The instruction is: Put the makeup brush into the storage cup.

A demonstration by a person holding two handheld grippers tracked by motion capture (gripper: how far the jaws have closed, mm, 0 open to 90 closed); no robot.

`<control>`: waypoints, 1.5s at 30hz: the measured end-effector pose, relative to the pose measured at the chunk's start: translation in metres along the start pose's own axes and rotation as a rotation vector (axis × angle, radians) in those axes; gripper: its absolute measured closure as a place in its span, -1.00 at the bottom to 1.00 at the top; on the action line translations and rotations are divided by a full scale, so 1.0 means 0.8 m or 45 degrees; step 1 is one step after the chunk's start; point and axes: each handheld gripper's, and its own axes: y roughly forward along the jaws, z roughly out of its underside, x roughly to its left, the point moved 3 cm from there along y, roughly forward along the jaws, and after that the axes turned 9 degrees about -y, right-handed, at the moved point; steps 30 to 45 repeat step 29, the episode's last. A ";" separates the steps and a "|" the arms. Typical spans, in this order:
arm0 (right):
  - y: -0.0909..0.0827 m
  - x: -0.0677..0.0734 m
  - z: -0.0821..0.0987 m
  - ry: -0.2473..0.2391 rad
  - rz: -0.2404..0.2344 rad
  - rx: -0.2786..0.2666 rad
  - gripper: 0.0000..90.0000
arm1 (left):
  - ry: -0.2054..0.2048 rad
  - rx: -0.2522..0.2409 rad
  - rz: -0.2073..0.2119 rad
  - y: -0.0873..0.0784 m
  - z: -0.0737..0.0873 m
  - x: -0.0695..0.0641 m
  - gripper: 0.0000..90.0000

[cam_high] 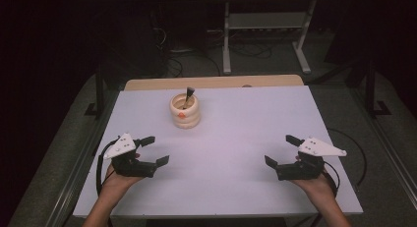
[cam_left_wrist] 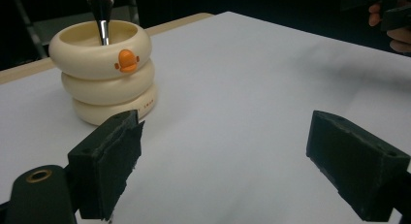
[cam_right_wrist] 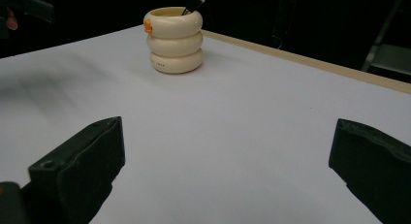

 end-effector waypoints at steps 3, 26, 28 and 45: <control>0.000 -0.001 0.002 0.001 0.001 0.010 -1.00 | -0.011 -0.010 -0.009 -0.005 0.005 0.001 -0.73; 0.005 -0.002 0.018 0.035 -0.008 0.074 -1.00 | -0.055 -0.004 -0.024 -0.018 0.029 0.009 -0.74; 0.005 -0.002 0.018 0.037 -0.008 0.075 -1.00 | -0.055 -0.002 -0.024 -0.017 0.029 0.009 -0.74; 0.005 -0.002 0.018 0.037 -0.008 0.076 -1.00 | -0.055 0.001 -0.022 -0.017 0.029 0.009 -0.74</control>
